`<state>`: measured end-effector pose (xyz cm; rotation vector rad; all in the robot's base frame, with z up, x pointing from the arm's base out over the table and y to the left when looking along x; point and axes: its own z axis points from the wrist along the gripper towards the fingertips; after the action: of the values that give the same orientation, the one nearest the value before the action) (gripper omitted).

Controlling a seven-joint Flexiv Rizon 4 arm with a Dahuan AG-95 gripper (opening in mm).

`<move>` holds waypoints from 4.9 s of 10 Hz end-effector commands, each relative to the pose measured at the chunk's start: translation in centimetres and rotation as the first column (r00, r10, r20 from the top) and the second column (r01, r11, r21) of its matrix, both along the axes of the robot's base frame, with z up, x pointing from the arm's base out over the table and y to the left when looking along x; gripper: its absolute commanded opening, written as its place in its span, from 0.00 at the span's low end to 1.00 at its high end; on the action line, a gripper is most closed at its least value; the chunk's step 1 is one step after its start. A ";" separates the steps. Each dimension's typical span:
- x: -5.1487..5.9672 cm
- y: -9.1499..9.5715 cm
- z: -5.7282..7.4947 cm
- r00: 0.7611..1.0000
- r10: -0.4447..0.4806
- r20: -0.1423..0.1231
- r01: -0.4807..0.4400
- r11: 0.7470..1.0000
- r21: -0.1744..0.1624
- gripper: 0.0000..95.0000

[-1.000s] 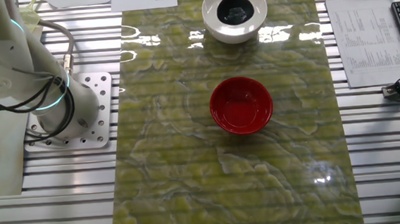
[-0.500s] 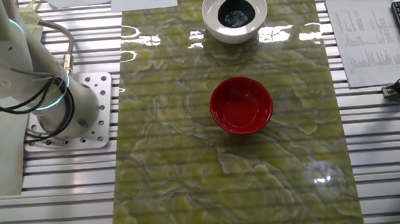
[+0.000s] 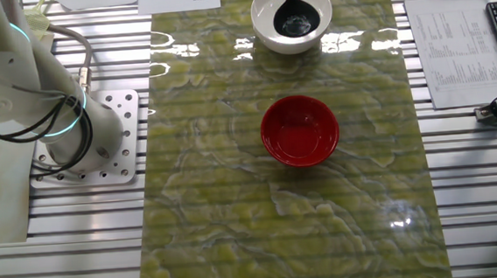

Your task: Scoop water with a large spoon from one bowl to another

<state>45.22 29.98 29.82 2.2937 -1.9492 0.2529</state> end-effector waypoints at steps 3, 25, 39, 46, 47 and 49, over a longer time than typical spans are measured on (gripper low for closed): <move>0.0 -0.3 0.0 1.000 0.001 0.001 -0.001 1.000 -0.011 0.00; 0.0 -0.7 -0.1 0.999 -0.032 -0.027 0.032 0.999 -0.019 0.00; 0.1 -1.4 0.1 0.998 -0.056 -0.019 0.055 0.998 -0.022 0.00; 0.3 -3.1 0.3 0.999 -0.046 -0.015 0.045 0.999 -0.028 0.00; 0.4 -3.4 0.2 0.999 -0.044 -0.014 0.044 0.999 -0.029 0.00; 0.5 -3.9 0.1 0.999 -0.042 -0.013 0.041 0.999 -0.029 0.00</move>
<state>45.82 26.01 29.99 2.2281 -1.9685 0.2584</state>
